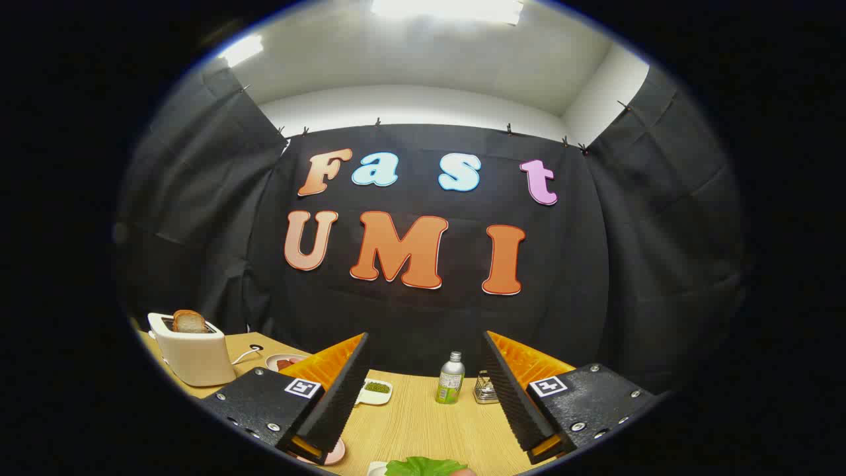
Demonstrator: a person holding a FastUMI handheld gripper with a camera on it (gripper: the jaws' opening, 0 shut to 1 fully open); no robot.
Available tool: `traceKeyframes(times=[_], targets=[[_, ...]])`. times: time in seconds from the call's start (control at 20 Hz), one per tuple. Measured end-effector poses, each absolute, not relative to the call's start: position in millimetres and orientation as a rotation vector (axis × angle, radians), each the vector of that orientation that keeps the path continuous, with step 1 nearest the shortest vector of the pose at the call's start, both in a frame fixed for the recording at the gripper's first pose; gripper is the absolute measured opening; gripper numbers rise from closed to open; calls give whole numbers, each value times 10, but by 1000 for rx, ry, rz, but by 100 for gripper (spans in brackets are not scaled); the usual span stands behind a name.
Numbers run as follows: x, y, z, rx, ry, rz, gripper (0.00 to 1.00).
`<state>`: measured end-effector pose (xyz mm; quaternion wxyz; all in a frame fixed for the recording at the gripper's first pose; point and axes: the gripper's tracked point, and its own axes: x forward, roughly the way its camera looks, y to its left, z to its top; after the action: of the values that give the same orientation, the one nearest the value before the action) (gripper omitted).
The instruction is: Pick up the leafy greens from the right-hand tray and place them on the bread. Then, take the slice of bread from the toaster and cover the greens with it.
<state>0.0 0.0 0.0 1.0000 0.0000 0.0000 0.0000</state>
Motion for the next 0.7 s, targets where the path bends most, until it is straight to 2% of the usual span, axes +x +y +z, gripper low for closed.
traceKeyframes(times=[0.7], targets=[[39, -26, -98, 5, 28, -4, 99]])
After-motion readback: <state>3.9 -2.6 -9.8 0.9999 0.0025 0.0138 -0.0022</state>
